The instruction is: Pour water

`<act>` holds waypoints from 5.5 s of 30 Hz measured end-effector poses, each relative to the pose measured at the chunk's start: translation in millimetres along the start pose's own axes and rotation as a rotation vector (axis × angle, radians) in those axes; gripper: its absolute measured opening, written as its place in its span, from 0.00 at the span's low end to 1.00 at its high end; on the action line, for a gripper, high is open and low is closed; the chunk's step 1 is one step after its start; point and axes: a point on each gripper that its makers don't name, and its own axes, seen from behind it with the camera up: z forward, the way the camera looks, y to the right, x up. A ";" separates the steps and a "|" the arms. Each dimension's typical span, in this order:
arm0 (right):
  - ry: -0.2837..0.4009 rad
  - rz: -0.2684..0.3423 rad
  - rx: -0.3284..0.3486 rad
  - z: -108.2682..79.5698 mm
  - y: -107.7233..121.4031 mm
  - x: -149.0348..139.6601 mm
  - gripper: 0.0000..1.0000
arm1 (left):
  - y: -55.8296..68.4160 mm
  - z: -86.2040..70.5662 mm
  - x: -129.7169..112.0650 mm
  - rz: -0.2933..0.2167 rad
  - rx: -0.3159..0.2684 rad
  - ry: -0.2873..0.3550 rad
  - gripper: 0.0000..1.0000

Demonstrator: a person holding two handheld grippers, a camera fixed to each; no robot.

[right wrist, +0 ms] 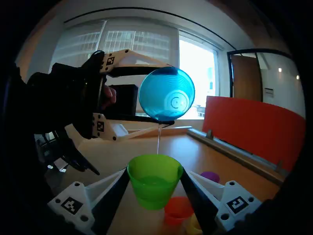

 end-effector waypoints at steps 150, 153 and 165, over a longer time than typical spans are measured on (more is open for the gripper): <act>0.024 -0.009 -0.027 0.3 10.3 9.2 0.93 | 0.8 6.7 9.1 -0.099 -0.003 0.028 0.85; 0.026 -0.009 -0.030 -0.1 12.0 9.1 0.93 | 0.2 7.4 7.2 -0.140 -0.006 0.027 0.85; 0.034 -0.005 -0.038 -0.2 14.2 11.0 0.93 | -2.4 6.4 -1.7 -0.395 -0.017 0.023 0.85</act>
